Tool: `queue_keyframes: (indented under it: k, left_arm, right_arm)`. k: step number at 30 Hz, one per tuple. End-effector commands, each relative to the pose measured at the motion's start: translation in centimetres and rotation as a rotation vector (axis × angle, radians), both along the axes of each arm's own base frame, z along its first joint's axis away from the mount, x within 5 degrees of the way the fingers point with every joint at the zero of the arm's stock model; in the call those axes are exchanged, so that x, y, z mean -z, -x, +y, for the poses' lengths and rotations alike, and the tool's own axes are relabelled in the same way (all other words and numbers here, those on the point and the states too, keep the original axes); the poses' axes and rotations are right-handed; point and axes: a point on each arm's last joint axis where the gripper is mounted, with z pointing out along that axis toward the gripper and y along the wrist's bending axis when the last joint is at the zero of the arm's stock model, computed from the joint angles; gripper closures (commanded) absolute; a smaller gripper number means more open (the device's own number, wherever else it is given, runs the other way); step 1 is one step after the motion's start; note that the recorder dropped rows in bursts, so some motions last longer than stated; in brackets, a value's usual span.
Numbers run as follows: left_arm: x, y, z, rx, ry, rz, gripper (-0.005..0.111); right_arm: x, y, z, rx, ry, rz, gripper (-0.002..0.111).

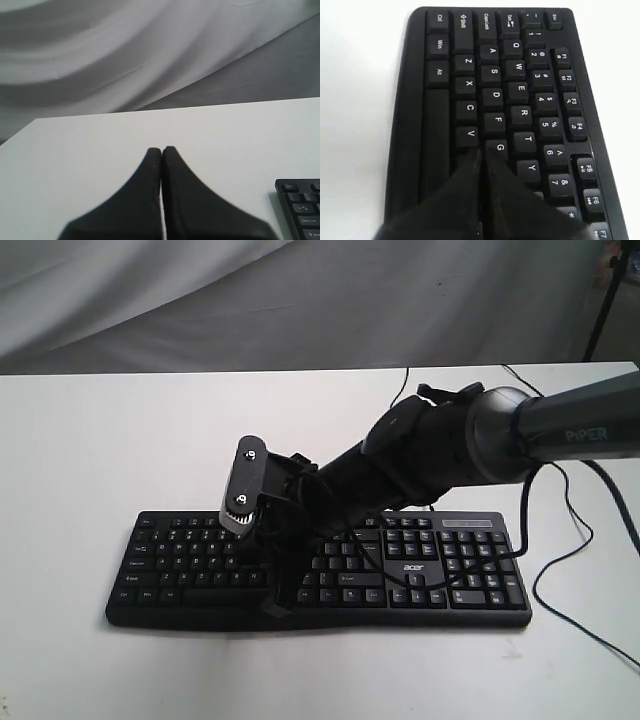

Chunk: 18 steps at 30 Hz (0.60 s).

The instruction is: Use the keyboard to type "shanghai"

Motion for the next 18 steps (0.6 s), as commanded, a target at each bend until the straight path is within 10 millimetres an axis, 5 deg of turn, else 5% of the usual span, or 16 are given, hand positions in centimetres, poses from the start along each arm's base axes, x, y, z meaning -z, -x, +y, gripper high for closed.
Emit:
queue_keyframes:
  k: [1, 10, 18]
  left_arm:
    - [0.2, 0.0, 0.0, 0.004, 0.004, 0.005, 0.106]
    - [0.2, 0.0, 0.0, 0.004, 0.004, 0.005, 0.106]
    - [0.2, 0.0, 0.0, 0.004, 0.004, 0.005, 0.106]
  right_arm:
    - [0.0, -0.2, -0.1, 0.032, -0.023, -0.007, 0.108]
    - [0.0, -2.0, 2.2, 0.063, -0.064, 0.012, 0.108]
    - [0.1, -2.2, 2.2, 0.028, -0.021, 0.003, 0.108]
